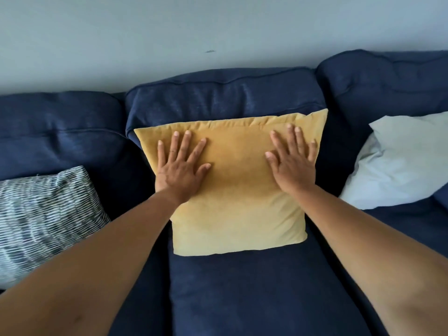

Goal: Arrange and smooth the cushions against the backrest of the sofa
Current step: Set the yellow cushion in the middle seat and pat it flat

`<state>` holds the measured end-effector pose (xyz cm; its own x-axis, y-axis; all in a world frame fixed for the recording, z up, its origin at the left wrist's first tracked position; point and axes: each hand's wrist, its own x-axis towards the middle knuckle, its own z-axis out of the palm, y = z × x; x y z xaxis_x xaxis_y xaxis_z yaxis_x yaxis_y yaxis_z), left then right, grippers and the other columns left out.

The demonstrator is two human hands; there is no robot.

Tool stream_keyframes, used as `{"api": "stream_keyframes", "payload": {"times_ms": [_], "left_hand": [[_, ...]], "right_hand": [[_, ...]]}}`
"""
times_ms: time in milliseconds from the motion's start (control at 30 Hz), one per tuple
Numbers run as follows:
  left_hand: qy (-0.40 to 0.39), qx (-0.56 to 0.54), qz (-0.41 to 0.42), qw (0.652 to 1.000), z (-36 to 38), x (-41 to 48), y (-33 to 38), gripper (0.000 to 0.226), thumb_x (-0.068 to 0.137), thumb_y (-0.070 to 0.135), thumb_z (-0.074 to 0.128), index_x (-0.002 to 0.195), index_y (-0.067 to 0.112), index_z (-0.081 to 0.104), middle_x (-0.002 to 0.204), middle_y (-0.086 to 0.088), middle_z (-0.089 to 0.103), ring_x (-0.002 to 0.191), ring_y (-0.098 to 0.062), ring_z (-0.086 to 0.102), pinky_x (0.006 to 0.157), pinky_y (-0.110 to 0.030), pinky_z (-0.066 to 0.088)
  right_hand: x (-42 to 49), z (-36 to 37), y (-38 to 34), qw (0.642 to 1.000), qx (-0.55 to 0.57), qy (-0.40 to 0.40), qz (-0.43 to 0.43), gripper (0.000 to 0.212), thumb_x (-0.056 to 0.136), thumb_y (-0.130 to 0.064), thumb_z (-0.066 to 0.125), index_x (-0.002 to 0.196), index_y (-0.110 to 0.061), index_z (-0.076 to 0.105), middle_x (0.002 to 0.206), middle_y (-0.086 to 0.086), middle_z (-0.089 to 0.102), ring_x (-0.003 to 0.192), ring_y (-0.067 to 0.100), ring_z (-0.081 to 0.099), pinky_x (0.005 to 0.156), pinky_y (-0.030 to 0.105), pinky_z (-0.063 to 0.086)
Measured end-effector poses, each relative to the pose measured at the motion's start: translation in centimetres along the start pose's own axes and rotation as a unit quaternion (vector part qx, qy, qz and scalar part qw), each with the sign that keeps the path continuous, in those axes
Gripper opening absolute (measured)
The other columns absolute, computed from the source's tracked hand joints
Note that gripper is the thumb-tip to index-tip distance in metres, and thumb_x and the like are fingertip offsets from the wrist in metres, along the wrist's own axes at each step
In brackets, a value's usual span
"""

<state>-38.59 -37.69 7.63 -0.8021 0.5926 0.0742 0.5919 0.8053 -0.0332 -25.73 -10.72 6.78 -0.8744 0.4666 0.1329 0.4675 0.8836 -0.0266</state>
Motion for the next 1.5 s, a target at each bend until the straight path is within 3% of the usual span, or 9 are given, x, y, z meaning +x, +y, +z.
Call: {"api": "stream_keyframes", "payload": {"times_ms": [167, 400, 633, 700, 833, 1033, 1200, 1400, 1500], "left_hand": [[0.046, -0.048, -0.070, 0.995, -0.4, -0.7, -1.5, 0.074, 0.096, 0.070, -0.006, 0.160, 0.032, -0.007, 0.170, -0.007, -0.007, 0.155, -0.029, -0.015, 0.122, -0.055, -0.013], [0.009, -0.012, 0.068, 0.998, -0.4, -2.5, 2.7, 0.074, 0.095, 0.070, -0.005, 0.159, 0.034, -0.010, 0.170, -0.004, -0.011, 0.154, -0.028, -0.016, 0.121, -0.059, -0.006], [-0.024, -0.048, -0.040, 0.998, -2.4, -1.9, 2.0, 0.079, 0.094, 0.072, 0.003, 0.160, 0.031, -0.010, 0.169, -0.008, -0.013, 0.154, -0.030, -0.018, 0.120, -0.062, -0.007], [0.003, -0.077, -0.039, 0.996, -2.9, -2.5, 2.7, 0.082, 0.093, 0.075, 0.012, 0.159, 0.032, -0.010, 0.169, -0.009, -0.013, 0.154, -0.030, -0.019, 0.120, -0.063, -0.009], [0.031, -0.276, -0.242, 0.930, -2.4, -4.5, 4.5, 0.112, 0.080, 0.079, 0.052, 0.158, 0.034, -0.015, 0.167, -0.012, -0.021, 0.153, -0.035, -0.019, 0.115, -0.066, -0.006], [0.066, -0.532, -0.364, 0.762, -1.1, -5.7, 4.6, 0.128, 0.067, 0.062, 0.082, 0.159, 0.039, -0.005, 0.166, -0.002, 0.021, 0.146, -0.026, 0.033, 0.109, -0.038, 0.033], [0.127, -0.523, -0.404, 0.739, -1.7, -5.9, 6.7, 0.123, 0.058, 0.068, 0.082, 0.154, 0.050, 0.007, 0.152, 0.006, 0.046, 0.130, -0.021, 0.051, 0.094, -0.030, 0.038], [0.061, -0.414, -0.461, 0.783, -1.7, -5.4, 10.1, 0.123, 0.074, 0.056, 0.079, 0.159, 0.035, -0.007, 0.167, -0.013, 0.010, 0.152, -0.033, 0.018, 0.118, -0.054, 0.027], [0.136, -0.304, -0.432, 0.838, -3.3, -4.2, 12.0, 0.107, 0.086, 0.041, 0.068, 0.160, 0.031, -0.007, 0.169, -0.012, -0.010, 0.155, -0.032, -0.008, 0.119, -0.066, 0.010]], "right_hand": [[-0.1, -1.7, 0.2, 0.995, 0.059, 0.037, 0.074, 0.067, 0.101, -0.059, 0.006, 0.158, -0.026, -0.003, 0.168, 0.005, -0.007, 0.154, 0.023, -0.008, 0.121, 0.056, -0.003], [-3.3, -2.3, -3.9, 0.986, -0.056, -0.003, -0.158, 0.068, 0.100, -0.063, 0.016, 0.159, -0.031, 0.004, 0.168, 0.004, -0.004, 0.154, 0.023, -0.005, 0.118, 0.055, -0.007], [-4.6, -4.2, 1.6, 0.988, 0.093, -0.028, 0.123, 0.084, 0.097, -0.061, 0.035, 0.158, -0.022, -0.007, 0.168, 0.007, -0.009, 0.153, 0.030, 0.003, 0.112, 0.063, 0.024], [-4.7, -4.6, 2.1, 0.943, 0.242, -0.023, 0.230, 0.109, 0.086, -0.063, 0.060, 0.158, -0.018, -0.009, 0.167, 0.013, 0.002, 0.147, 0.039, 0.024, 0.106, 0.062, 0.033], [-4.1, -4.7, 2.6, 0.711, 0.559, -0.140, 0.402, 0.118, 0.072, -0.049, 0.084, 0.158, -0.023, 0.008, 0.158, 0.005, 0.033, 0.138, 0.035, 0.041, 0.100, 0.063, 0.045], [-1.6, -3.9, 2.1, 0.676, 0.648, -0.130, 0.326, 0.053, 0.079, -0.022, 0.081, 0.118, -0.034, 0.046, 0.113, -0.009, 0.059, 0.109, 0.021, 0.057, 0.086, 0.053, 0.051], [-0.6, -3.4, 2.2, 0.703, 0.643, -0.116, 0.281, 0.034, 0.086, -0.034, 0.068, 0.117, -0.036, 0.055, 0.109, -0.011, 0.063, 0.099, 0.010, 0.059, 0.087, 0.040, 0.050], [-1.6, -2.6, 6.1, 0.719, 0.593, -0.206, 0.299, 0.064, 0.087, -0.036, 0.065, 0.143, -0.023, 0.036, 0.120, -0.001, 0.054, 0.116, 0.028, 0.055, 0.082, 0.045, 0.047], [-1.2, -3.9, 5.6, 0.823, 0.501, -0.075, 0.257, 0.087, 0.079, -0.036, 0.061, 0.154, -0.022, 0.020, 0.152, 0.006, 0.036, 0.129, 0.031, 0.046, 0.102, 0.052, 0.038]]}}
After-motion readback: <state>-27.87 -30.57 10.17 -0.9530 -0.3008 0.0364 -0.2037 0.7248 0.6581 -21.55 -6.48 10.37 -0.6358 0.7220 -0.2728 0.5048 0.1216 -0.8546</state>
